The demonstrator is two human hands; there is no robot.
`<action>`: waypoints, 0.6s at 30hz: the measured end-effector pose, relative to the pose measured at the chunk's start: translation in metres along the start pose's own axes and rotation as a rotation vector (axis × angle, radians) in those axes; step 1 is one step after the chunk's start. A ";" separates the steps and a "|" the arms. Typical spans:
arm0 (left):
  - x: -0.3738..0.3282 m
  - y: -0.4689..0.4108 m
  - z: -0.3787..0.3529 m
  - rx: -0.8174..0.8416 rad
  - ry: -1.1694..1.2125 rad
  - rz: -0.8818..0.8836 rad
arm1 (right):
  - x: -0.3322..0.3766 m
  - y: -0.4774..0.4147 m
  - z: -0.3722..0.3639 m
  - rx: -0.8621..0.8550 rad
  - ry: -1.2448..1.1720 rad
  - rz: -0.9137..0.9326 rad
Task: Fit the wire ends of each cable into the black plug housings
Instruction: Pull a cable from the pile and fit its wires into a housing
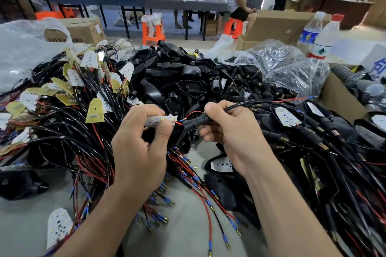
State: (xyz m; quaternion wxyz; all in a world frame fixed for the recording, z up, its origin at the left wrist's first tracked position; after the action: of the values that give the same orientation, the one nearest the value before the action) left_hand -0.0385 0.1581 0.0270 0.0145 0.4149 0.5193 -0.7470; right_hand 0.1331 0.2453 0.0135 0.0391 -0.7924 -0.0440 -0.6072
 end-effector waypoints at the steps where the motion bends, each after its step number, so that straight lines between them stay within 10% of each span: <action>1: 0.001 0.001 0.000 -0.008 0.000 0.017 | 0.001 0.000 -0.001 0.009 -0.007 -0.004; 18: 0.015 -0.009 0.004 0.006 -0.117 0.129 | -0.003 0.004 -0.008 -0.105 -0.005 0.028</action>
State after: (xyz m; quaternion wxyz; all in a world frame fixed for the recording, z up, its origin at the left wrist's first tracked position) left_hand -0.0549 0.1648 0.0248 0.0919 0.4032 0.4874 -0.7691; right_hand 0.1250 0.2403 0.0132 0.0055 -0.7953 -0.0012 -0.6062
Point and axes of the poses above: each hand's wrist, its own y-axis away from the middle knuckle, its own z-axis out of the back of the hand, x = y × z, the point moved 6 cm from there along -y, towards the middle knuckle, and after that the axes turned 10 degrees about -x, right-handed, at the moved point
